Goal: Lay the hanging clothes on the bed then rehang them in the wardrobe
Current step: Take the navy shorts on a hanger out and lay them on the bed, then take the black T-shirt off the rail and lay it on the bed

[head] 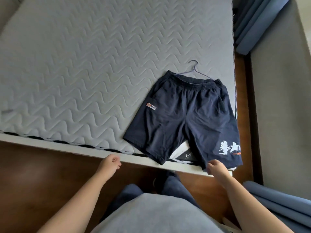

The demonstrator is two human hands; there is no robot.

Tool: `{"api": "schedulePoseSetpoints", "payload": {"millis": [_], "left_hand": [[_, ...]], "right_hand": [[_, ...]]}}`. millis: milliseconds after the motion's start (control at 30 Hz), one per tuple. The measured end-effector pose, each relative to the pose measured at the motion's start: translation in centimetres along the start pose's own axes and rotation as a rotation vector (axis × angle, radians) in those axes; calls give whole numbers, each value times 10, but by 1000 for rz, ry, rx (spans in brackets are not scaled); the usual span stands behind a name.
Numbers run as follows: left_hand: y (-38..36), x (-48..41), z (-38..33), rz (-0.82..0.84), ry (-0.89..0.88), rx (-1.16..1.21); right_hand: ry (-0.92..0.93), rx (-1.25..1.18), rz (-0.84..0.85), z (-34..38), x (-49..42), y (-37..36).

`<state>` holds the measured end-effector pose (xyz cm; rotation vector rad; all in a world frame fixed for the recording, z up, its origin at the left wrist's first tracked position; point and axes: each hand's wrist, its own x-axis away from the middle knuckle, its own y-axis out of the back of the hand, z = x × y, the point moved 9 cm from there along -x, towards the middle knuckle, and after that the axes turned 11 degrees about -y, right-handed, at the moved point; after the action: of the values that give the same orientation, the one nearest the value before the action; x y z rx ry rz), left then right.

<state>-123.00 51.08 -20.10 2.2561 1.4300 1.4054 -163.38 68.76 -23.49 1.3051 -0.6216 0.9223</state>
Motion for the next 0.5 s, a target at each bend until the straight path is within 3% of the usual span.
{"api": "schedulePoseSetpoints", "payload": {"millis": [200,500], "left_hand": [[41,51,94,-97,84,133],[87,187,323,-369,388,509]], "right_hand": [[79,150,9,21,36,-58],[305,461,134,86,152,-222]]}}
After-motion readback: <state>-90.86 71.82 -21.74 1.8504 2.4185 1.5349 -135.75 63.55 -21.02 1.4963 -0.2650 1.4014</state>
